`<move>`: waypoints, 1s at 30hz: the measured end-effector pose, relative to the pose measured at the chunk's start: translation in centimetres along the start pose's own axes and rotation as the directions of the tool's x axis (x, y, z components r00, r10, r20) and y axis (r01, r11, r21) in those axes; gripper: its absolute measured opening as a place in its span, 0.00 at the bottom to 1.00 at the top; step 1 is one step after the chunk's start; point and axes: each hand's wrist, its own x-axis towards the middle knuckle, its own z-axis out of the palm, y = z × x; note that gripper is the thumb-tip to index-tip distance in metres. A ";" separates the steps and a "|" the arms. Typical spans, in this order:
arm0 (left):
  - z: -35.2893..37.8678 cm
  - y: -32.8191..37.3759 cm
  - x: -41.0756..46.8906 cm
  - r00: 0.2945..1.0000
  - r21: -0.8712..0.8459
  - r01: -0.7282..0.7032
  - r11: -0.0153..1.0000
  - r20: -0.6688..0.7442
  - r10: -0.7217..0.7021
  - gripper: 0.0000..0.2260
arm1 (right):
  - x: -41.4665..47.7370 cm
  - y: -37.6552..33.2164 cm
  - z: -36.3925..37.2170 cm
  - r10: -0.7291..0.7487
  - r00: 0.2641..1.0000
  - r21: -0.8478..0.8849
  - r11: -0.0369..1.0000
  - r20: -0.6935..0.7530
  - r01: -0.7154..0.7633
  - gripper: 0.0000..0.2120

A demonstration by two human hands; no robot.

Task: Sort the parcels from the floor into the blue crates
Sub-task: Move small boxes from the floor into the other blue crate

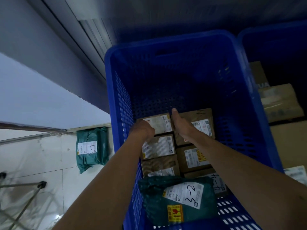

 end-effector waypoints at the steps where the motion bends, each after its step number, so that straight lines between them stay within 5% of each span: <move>1: -0.3 0.0 -0.4 1.000 0.016 -0.004 1.000 0.005 0.004 0.31 | -0.7 -0.3 -0.4 -0.007 1.000 -0.013 1.000 -0.016 0.007 0.43; 11: -2.8 -0.4 -10.4 0.985 0.112 -0.170 0.979 0.015 0.169 0.37 | -11.1 -2.5 -3.0 -0.016 0.996 0.016 1.000 -0.088 0.017 0.42; 17: -7.9 -1.9 -17.7 0.956 0.131 -0.293 0.947 0.022 0.293 0.25 | -20.8 -2.6 -3.1 0.001 0.995 -0.019 1.000 -0.098 -0.003 0.48; 23: -12.8 -3.5 -24.0 0.928 0.181 -0.365 0.913 -0.009 0.373 0.13 | -28.6 -2.5 -2.8 -0.010 0.997 -0.029 1.000 -0.077 0.008 0.35; 27: -14.7 -4.7 -26.9 0.922 0.225 -0.372 0.900 -0.018 0.386 0.10 | -33.2 -1.9 -3.3 -0.056 0.991 -0.101 0.994 -0.123 0.044 0.13; 28: -15.1 -5.0 -26.9 0.928 0.227 -0.359 0.905 -0.020 0.372 0.11 | -34.2 -1.5 -3.4 -0.065 0.992 -0.124 0.991 -0.108 0.051 0.12; 30: -15.5 -5.6 -26.1 0.933 0.223 -0.342 0.913 -0.033 0.358 0.15 | -35.9 -0.9 -3.7 -0.076 0.992 -0.108 0.992 -0.106 0.064 0.27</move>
